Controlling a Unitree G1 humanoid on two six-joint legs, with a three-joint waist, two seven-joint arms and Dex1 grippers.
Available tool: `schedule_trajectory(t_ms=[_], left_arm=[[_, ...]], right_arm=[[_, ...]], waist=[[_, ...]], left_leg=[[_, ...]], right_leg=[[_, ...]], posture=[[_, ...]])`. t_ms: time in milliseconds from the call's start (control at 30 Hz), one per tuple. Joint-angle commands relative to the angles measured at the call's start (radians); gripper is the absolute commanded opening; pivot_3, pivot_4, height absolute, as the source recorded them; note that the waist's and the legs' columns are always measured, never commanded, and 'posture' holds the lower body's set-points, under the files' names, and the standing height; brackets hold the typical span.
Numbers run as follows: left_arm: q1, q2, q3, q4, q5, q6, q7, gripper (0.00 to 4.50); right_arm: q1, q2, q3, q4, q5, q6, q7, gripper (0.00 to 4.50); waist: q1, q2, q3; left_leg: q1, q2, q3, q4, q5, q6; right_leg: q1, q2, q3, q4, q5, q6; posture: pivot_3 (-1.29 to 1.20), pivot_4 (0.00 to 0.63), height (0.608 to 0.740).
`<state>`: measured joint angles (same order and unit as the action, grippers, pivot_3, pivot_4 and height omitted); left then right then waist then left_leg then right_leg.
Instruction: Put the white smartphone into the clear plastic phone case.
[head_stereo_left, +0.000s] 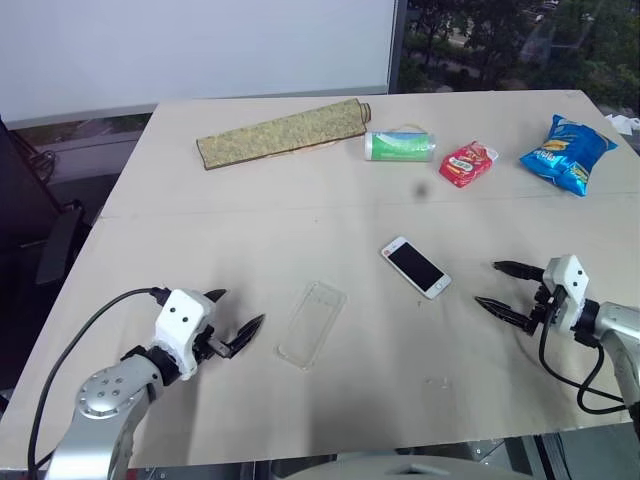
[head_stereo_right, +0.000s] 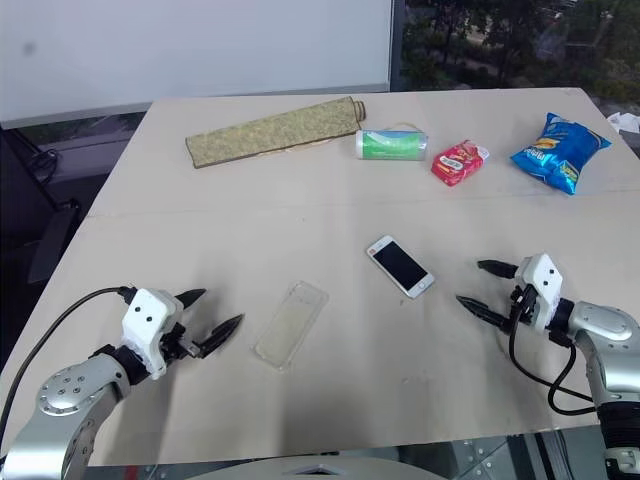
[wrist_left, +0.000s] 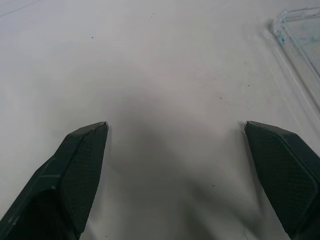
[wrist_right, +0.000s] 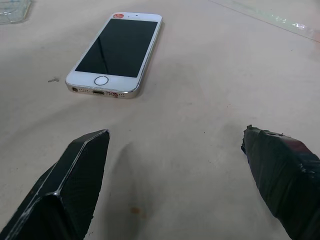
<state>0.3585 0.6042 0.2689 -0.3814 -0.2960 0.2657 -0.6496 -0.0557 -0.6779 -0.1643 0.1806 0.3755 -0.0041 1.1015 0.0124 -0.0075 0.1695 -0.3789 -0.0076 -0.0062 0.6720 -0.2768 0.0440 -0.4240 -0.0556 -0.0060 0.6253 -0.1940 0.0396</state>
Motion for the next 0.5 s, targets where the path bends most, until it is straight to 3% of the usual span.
schedule_trajectory(t_ms=[33,500], left_arm=[[0.002,0.002,0.019,-0.016,0.002,-0.029,-0.004,4.48],[-0.011,-0.004,0.011,-0.03,-0.039,-0.014,-0.035,4.48]], right_arm=[[-0.008,-0.007,-0.027,-0.011,0.015,-0.019,0.004,4.5],[0.006,0.008,-0.031,-0.024,0.018,-0.033,-0.009,4.5]], waist=[[0.0,0.0,0.0],[0.0,0.0,0.0]], left_leg=[[0.0,0.0,0.0,0.0,0.0,0.0],[0.0,0.0,0.0,0.0,0.0,0.0]], right_leg=[[0.0,0.0,0.0,0.0,0.0,0.0],[0.0,0.0,0.0,0.0,0.0,0.0]], posture=[[0.0,0.15,0.74],[0.0,0.15,0.74]])
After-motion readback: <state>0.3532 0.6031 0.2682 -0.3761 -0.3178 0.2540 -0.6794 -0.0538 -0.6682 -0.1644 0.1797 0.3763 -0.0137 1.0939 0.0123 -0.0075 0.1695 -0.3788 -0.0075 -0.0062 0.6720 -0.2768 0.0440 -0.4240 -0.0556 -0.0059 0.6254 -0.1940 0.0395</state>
